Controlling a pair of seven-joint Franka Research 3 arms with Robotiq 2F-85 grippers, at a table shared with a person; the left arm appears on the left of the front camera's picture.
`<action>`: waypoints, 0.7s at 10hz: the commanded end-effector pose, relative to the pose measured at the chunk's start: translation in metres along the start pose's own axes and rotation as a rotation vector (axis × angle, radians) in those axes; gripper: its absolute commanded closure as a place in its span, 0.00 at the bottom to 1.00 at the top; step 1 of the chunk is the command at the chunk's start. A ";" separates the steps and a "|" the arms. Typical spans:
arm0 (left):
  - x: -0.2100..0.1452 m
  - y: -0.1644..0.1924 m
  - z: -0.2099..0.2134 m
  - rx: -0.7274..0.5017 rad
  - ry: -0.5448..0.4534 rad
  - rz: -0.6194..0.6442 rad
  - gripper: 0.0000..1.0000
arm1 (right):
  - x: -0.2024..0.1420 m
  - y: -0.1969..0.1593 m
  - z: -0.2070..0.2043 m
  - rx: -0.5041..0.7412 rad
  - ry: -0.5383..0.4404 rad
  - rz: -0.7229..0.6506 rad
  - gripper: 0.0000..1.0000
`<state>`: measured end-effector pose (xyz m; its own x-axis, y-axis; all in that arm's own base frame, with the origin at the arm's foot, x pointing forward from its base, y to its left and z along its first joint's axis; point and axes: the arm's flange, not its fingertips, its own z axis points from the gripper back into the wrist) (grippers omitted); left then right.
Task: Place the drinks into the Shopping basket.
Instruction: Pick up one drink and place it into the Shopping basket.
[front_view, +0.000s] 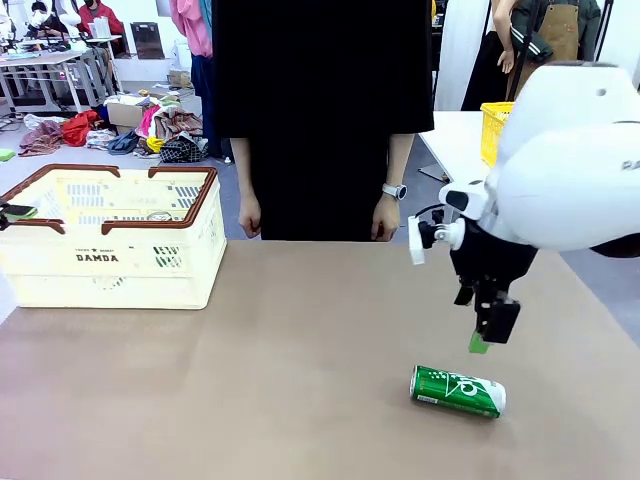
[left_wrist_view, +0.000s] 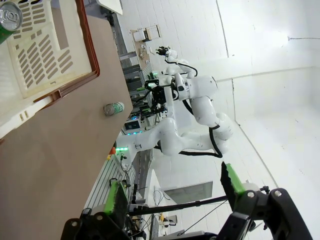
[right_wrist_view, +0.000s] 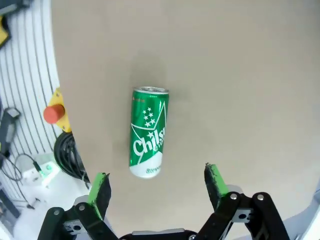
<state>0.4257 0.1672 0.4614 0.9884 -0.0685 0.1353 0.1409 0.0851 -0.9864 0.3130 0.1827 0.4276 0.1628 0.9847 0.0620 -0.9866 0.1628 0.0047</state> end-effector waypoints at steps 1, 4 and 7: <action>-0.003 -0.004 -0.001 -0.012 0.002 0.005 0.00 | 0.010 0.002 -0.035 -0.006 0.077 -0.133 0.00; -0.003 -0.004 -0.001 -0.012 0.002 0.005 0.00 | 0.008 0.001 -0.093 0.022 0.147 -0.169 0.00; -0.003 -0.004 -0.001 -0.012 0.002 0.005 0.00 | -0.010 0.003 -0.127 0.007 0.134 -0.191 0.00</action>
<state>0.4257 0.1673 0.4615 0.9884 -0.0684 0.1355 0.1411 0.0852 -0.9863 0.3393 0.2048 0.3230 0.3317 0.9408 -0.0701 -0.9399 0.3360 0.0615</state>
